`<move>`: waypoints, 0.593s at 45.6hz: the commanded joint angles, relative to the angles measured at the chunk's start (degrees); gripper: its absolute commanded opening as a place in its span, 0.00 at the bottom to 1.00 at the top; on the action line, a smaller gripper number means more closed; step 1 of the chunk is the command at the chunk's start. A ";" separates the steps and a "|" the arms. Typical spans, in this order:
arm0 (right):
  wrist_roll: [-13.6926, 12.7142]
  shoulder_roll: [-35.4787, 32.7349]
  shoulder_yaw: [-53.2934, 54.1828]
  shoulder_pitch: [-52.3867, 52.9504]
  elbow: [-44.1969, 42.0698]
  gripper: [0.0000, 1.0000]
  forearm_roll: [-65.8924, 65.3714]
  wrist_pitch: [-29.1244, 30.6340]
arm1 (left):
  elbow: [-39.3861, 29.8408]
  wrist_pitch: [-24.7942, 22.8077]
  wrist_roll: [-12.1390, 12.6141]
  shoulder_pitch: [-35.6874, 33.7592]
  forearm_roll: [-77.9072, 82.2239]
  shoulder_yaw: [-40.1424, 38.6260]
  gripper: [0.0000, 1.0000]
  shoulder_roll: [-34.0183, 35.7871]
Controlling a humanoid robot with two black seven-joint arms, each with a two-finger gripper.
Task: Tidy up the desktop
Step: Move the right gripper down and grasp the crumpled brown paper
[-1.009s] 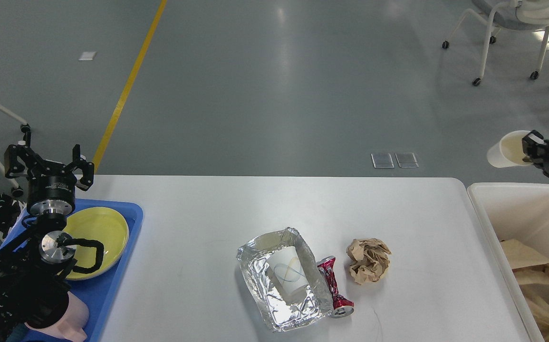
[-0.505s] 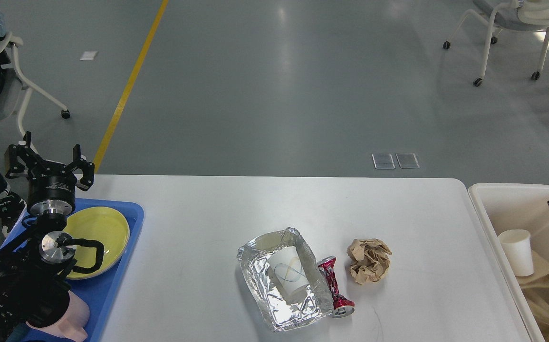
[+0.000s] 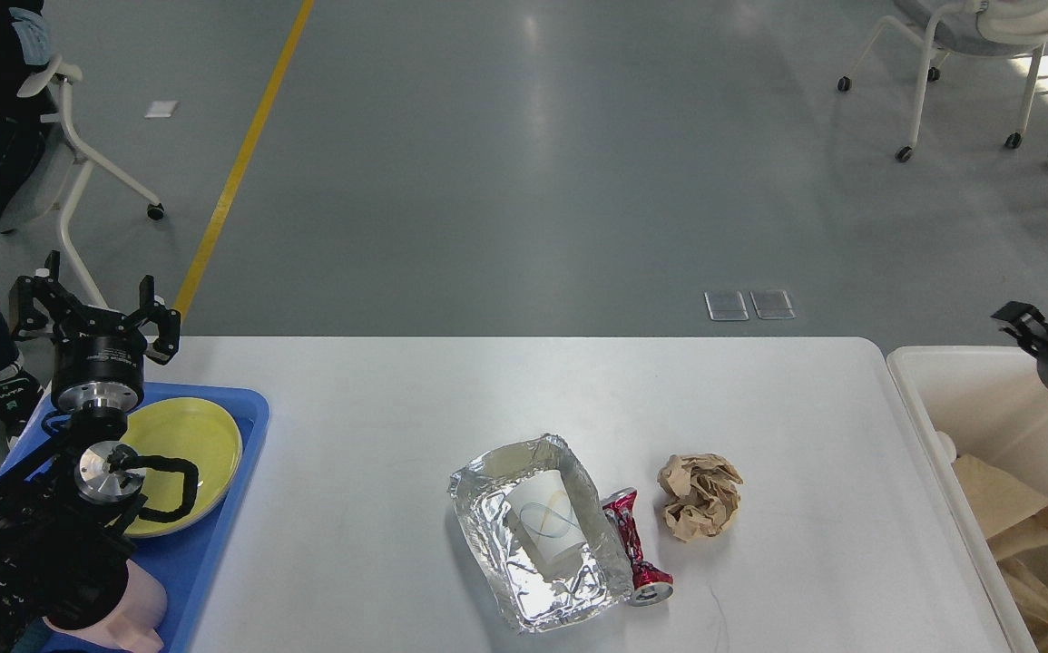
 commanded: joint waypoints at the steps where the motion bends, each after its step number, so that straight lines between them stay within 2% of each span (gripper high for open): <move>1: 0.00 3.21 -4.29 9.37 6.29 1.00 0.03 4.13 | 0.00 0.00 0.03 0.00 0.02 0.00 0.97 0.00; 9: 0.00 7.26 -8.16 16.75 12.44 1.00 0.03 16.77 | 0.00 0.00 0.03 0.00 0.02 0.00 0.97 0.00; 11: 0.00 7.88 -8.69 18.95 14.46 1.00 0.03 20.47 | 0.00 0.00 0.03 0.00 0.01 0.00 0.97 0.00; 12: 0.00 8.14 -9.21 21.13 17.00 1.00 0.03 24.14 | 0.00 0.00 0.03 0.00 0.02 0.00 0.97 0.00; 20: 0.00 7.79 -9.74 30.81 24.58 1.00 0.03 38.22 | 0.00 0.00 0.03 0.00 -0.07 0.00 0.97 0.00; 24: 0.00 7.35 -9.83 35.38 27.83 1.00 0.03 43.85 | 0.00 0.00 0.03 0.00 0.02 0.00 0.97 0.00; 27: 0.00 6.30 -9.83 38.55 30.37 1.00 0.03 45.97 | 0.00 0.00 0.03 0.00 0.02 0.00 0.97 0.00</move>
